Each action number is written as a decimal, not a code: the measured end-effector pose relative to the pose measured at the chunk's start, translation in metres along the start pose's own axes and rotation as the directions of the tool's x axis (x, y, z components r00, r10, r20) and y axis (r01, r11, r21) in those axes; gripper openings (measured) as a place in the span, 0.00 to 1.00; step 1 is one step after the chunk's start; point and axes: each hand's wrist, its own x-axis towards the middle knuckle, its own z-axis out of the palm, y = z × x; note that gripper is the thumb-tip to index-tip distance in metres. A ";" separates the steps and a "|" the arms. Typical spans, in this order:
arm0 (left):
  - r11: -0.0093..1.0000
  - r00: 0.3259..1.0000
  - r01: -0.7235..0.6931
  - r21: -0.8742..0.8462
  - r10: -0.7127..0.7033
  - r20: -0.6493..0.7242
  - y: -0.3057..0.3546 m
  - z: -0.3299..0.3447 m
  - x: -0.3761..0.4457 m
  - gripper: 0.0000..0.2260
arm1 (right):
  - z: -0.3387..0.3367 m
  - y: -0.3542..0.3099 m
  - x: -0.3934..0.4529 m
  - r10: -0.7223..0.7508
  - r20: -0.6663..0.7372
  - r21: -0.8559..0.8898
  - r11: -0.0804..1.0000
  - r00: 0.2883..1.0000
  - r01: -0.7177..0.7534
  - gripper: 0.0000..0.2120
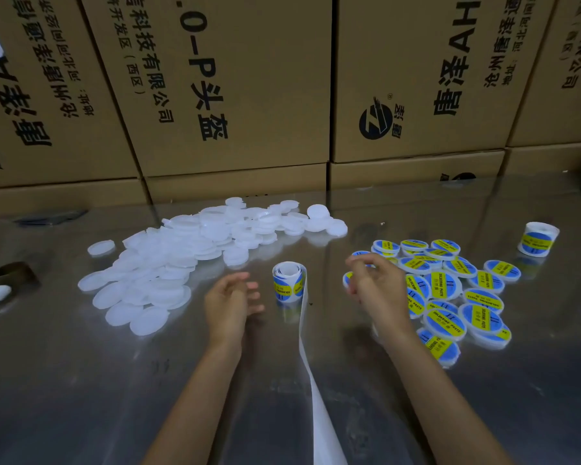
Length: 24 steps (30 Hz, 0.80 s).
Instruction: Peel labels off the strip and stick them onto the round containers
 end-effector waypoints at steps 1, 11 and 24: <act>0.998 0.999 -0.027 0.050 0.029 -0.038 -0.004 0.000 0.004 0.12 | 0.008 0.002 -0.007 -0.043 0.053 -0.047 0.998 0.998 0.046 0.07; 0.658 0.961 -0.249 0.711 0.257 0.099 -0.010 -0.002 0.070 0.20 | 0.028 0.026 -0.019 -0.076 0.259 -0.266 0.953 0.963 0.147 0.05; 0.403 0.899 -0.401 0.823 0.345 0.269 -0.016 0.005 0.102 0.12 | 0.033 0.033 -0.009 0.054 0.245 -0.212 0.977 0.968 -0.001 0.05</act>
